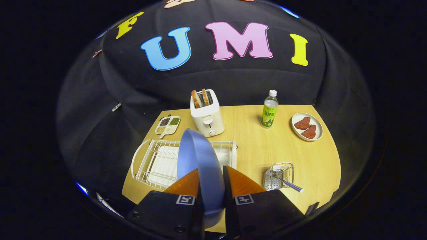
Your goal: Take the plate from the dish rack, then take the spoon from the basket and place it into the plate.
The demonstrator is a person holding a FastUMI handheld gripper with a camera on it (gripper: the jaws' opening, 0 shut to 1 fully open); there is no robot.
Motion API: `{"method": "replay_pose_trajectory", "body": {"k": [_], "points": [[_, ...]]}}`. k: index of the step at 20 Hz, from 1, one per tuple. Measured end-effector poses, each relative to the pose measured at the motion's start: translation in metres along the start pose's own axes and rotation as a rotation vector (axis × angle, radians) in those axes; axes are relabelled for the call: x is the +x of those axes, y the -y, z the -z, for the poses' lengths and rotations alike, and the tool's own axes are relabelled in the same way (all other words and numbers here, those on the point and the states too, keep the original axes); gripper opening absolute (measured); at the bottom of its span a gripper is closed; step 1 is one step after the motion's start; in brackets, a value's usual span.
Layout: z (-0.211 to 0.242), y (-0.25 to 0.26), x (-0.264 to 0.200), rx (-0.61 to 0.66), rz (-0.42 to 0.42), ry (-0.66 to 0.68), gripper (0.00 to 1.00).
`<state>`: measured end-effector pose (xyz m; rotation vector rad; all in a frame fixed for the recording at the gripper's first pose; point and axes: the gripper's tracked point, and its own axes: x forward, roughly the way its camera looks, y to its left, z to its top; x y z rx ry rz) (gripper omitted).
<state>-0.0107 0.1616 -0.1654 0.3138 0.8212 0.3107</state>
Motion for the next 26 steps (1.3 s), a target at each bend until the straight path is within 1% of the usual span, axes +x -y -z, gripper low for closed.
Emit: {"method": "replay_pose_trajectory", "body": {"k": [4, 7, 11, 12, 15, 19, 22, 26], "points": [[0.035, 0.047, -0.035, 0.037, -0.002, -0.014, 0.28], [0.077, 0.084, -0.06, 0.097, 0.011, -0.059, 0.28], [0.141, 0.125, -0.07, 0.175, 0.043, -0.141, 0.28], [0.156, 0.132, -0.068, 0.19, 0.044, -0.163, 0.28], [0.193, 0.14, -0.055, 0.234, 0.01, -0.217, 0.28], [0.228, 0.143, -0.024, 0.21, -0.046, -0.239, 0.28], [0.24, 0.143, -0.006, 0.23, -0.086, -0.249, 0.28], [0.242, 0.143, 0.017, 0.303, -0.136, -0.252, 0.29]]}}
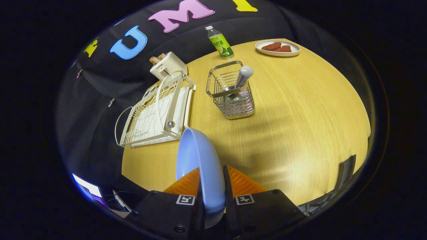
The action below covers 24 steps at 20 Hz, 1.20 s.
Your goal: Take the plate from the dish rack, then take the spoon from the basket and place it into the plate.
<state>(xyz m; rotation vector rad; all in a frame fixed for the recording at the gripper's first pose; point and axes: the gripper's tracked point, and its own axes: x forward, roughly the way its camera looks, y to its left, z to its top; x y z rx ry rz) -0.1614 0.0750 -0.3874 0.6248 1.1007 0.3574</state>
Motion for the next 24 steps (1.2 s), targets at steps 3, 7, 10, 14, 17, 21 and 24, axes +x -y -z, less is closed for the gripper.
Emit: {"method": "replay_pose_trajectory", "body": {"k": [3, 7, 10, 14, 17, 21, 24], "points": [[-0.001, 0.013, 0.011, 0.04, 0.027, -0.015, 0.3], [-0.004, 0.023, 0.02, 0.081, 0.068, -0.009, 0.4], [-0.007, 0.03, 0.023, 0.099, 0.108, -0.002, 0.47], [-0.004, 0.046, 0.022, 0.067, 0.184, 0.001, 0.52], [-0.011, 0.048, 0.016, 0.084, 0.187, 0.022, 0.51], [-0.023, 0.034, 0.0, 0.077, 0.155, 0.067, 0.51], [-0.039, 0.005, -0.022, 0.017, 0.1, 0.126, 0.51]]}}
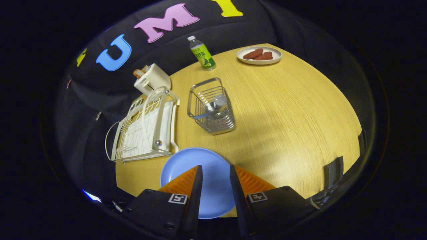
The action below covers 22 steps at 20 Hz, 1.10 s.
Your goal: Take the plate from the dish rack, then take the spoon from the basket and place it into the plate.
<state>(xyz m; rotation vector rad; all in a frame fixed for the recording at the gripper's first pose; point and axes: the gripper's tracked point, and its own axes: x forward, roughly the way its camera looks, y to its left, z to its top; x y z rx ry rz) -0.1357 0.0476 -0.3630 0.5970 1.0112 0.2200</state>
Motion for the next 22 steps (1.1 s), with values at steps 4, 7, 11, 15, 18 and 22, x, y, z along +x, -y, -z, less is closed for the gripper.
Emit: {"method": "replay_pose_trajectory", "body": {"k": [4, 7, 11, 15, 18, 22], "points": [[-0.043, -0.048, -0.028, -0.101, -0.119, 0.112, 0.51], [-0.088, -0.049, -0.034, -0.207, -0.088, 0.228, 0.51], [-0.123, -0.018, -0.017, -0.279, 0.036, 0.26, 0.52], [-0.104, 0.016, 0.016, -0.26, 0.118, 0.148, 0.52], [-0.092, 0.021, 0.029, -0.228, 0.114, 0.102, 0.47], [-0.087, 0.016, 0.035, -0.167, 0.091, 0.079, 0.26]]}}
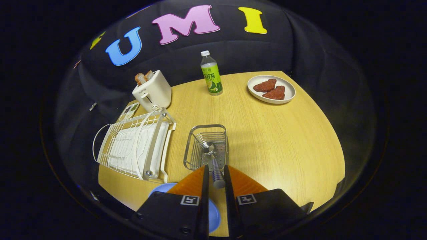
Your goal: Take the plate from the dish rack, then take the spoon from the basket and place it into the plate.
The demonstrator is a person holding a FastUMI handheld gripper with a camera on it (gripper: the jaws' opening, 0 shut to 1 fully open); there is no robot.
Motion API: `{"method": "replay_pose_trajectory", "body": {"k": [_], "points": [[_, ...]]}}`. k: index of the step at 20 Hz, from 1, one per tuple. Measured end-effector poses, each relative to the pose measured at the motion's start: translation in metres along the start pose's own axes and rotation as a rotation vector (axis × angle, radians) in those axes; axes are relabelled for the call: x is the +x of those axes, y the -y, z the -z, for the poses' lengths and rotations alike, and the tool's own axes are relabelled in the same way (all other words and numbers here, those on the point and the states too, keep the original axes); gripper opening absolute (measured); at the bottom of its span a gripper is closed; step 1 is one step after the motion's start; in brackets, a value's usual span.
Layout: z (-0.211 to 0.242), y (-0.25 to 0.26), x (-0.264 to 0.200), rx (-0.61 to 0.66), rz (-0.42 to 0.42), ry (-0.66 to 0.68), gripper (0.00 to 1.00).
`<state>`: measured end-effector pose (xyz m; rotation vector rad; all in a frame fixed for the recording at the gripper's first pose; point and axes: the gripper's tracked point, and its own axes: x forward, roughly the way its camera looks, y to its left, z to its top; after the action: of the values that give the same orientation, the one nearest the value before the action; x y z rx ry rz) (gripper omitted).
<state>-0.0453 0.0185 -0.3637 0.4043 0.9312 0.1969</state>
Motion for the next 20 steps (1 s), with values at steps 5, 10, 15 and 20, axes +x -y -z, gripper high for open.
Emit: {"method": "replay_pose_trajectory", "body": {"k": [5, 10, 15, 20], "points": [[-0.01, -0.003, -0.001, 0.02, 0.002, 0.046, 0.15], [-0.03, -0.004, -0.025, 0.007, 0.006, 0.099, 0.1], [-0.051, -0.01, -0.083, 0.027, -0.03, 0.184, 0.1], [-0.039, -0.035, -0.134, 0.044, -0.128, 0.192, 0.1]]}}
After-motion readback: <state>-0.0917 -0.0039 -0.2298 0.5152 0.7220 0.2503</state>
